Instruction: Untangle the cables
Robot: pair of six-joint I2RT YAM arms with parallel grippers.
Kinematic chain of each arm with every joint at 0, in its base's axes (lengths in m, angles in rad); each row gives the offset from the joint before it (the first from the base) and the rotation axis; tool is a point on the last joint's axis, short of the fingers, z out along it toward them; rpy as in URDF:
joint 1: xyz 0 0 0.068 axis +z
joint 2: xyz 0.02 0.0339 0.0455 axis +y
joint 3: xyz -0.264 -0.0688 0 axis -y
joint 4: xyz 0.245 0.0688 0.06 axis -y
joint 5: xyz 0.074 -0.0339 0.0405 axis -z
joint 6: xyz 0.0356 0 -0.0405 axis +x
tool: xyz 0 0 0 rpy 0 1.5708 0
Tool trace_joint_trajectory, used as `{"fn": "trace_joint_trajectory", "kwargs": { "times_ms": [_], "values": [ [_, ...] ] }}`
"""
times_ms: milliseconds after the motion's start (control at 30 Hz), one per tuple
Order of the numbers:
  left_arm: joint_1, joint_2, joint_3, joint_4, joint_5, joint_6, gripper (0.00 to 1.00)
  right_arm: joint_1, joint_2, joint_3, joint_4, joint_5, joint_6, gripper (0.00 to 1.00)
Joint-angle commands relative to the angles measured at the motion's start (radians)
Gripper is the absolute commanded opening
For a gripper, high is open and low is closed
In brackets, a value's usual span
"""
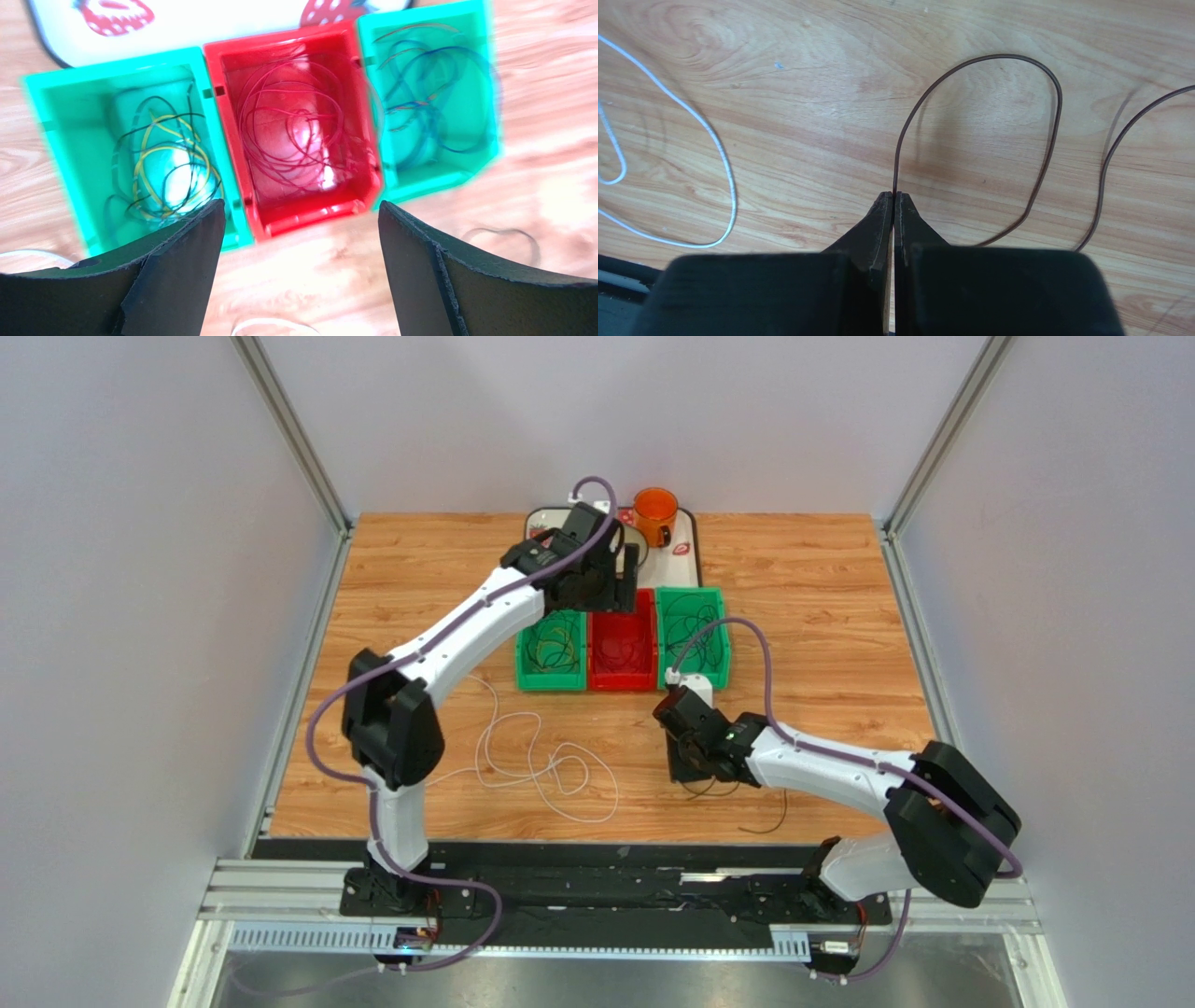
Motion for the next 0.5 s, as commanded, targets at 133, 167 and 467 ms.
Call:
{"fn": "trace_joint_trajectory", "kwargs": {
  "times_ms": [133,167,467],
  "values": [
    [-0.004,-0.42,-0.166,-0.107,-0.035,0.104,0.88,0.15,0.007,0.23,-0.006,0.068,-0.08,0.0],
    [-0.004,-0.462,-0.217,-0.122,-0.047,0.125,0.89,0.164,0.024,0.261,-0.02,0.07,-0.088,0.0],
    [0.023,-0.865,-0.461,-0.277,-0.15,0.247,0.92,0.285,0.156,0.49,-0.219,0.292,-0.107,0.0]
  ]
}}
